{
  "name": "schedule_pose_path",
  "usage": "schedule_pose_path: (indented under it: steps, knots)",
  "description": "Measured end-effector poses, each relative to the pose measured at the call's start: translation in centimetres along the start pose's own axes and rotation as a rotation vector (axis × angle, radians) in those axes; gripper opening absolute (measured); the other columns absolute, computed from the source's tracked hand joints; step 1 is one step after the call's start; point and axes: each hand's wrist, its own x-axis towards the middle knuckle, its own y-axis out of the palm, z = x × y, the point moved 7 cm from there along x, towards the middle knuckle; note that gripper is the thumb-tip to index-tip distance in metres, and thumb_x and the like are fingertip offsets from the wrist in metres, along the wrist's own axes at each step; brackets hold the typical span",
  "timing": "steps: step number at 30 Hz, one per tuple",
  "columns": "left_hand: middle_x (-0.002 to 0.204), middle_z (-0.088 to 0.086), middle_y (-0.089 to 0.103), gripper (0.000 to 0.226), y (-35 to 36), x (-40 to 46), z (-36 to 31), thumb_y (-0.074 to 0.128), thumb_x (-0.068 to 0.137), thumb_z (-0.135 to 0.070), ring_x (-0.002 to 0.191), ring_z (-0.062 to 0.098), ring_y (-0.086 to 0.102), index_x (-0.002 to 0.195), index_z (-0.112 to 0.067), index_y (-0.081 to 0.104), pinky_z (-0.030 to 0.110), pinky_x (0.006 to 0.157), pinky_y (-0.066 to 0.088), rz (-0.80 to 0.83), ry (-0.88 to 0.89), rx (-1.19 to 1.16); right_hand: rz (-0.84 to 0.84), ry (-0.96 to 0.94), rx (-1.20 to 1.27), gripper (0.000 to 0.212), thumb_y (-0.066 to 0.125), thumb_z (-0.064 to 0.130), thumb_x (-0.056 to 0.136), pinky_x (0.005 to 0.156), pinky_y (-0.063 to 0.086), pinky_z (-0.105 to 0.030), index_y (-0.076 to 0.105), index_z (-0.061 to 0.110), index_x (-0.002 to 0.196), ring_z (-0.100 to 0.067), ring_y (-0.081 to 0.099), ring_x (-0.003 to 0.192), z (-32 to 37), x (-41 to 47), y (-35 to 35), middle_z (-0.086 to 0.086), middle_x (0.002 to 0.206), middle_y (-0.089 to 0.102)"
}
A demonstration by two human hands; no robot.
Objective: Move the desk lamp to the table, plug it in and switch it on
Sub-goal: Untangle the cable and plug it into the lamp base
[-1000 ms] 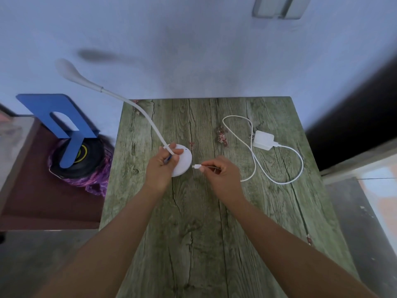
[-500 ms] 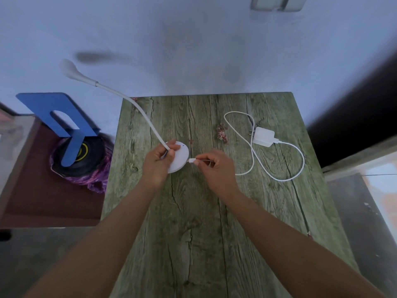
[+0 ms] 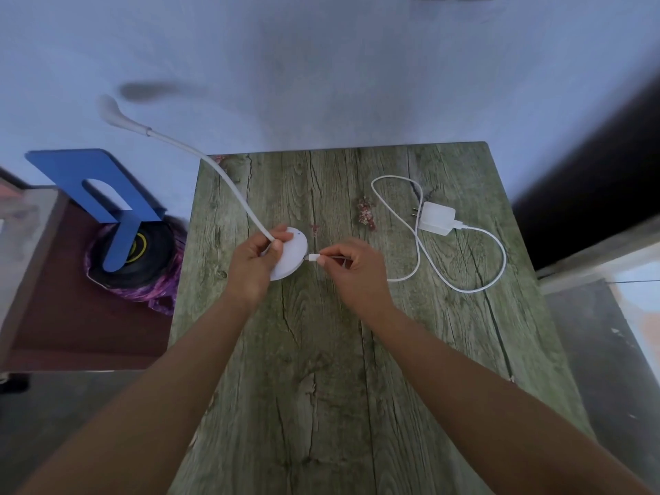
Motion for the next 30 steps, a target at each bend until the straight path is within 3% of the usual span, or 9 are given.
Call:
schedule_pose_path:
  steps: [8,18,23,30]
  knots:
    - [0.130,0.002,0.058,0.020,-0.10,-0.09,-0.02,0.050,0.093,-0.006,0.125,0.018,0.050,0.092,-0.016,0.067,0.033,0.103,0.038,0.031,-0.011,-0.020,0.032,0.005,-0.005,0.007,0.072,0.014,0.079,0.067,0.039,-0.026,0.075,0.008,0.082,-0.016,0.056,0.073,0.34,0.39,-0.06,-0.006,0.076,0.066]
    - [0.133,0.005,0.057,0.017,-0.02,-0.08,-0.04,0.050,0.093,-0.006,0.128,0.020,0.048,0.099,-0.008,0.066,0.041,0.110,0.035,0.005,-0.012,-0.005,0.030,-0.069,-0.175,0.017,0.068,0.024,0.084,0.064,0.045,-0.031,0.070,0.009,0.077,-0.017,0.055,0.069,0.89,-0.17,0.39,-0.004,0.073,0.065]
    - [0.136,0.007,0.055,0.019,0.17,-0.36,-0.04,0.050,0.093,-0.004,0.128,0.020,0.047,0.103,-0.004,0.065,0.038,0.108,0.036,0.000,-0.012,-0.004,0.050,-0.045,-0.185,0.017,0.068,0.024,0.083,0.064,0.046,-0.031,0.069,0.009,0.074,-0.017,0.056,0.066,0.80,-0.09,0.33,-0.001,0.070,0.064]
    - [0.137,0.010,0.053,0.017,0.70,-0.55,-0.13,0.051,0.092,-0.004,0.126,0.019,0.047,0.103,-0.001,0.064,0.036,0.105,0.037,-0.010,-0.004,0.005,0.082,-0.059,-0.237,0.015,0.067,0.020,0.083,0.063,0.035,-0.024,0.069,0.008,0.074,-0.013,0.053,0.065,0.44,0.02,0.50,-0.003,0.070,0.065]
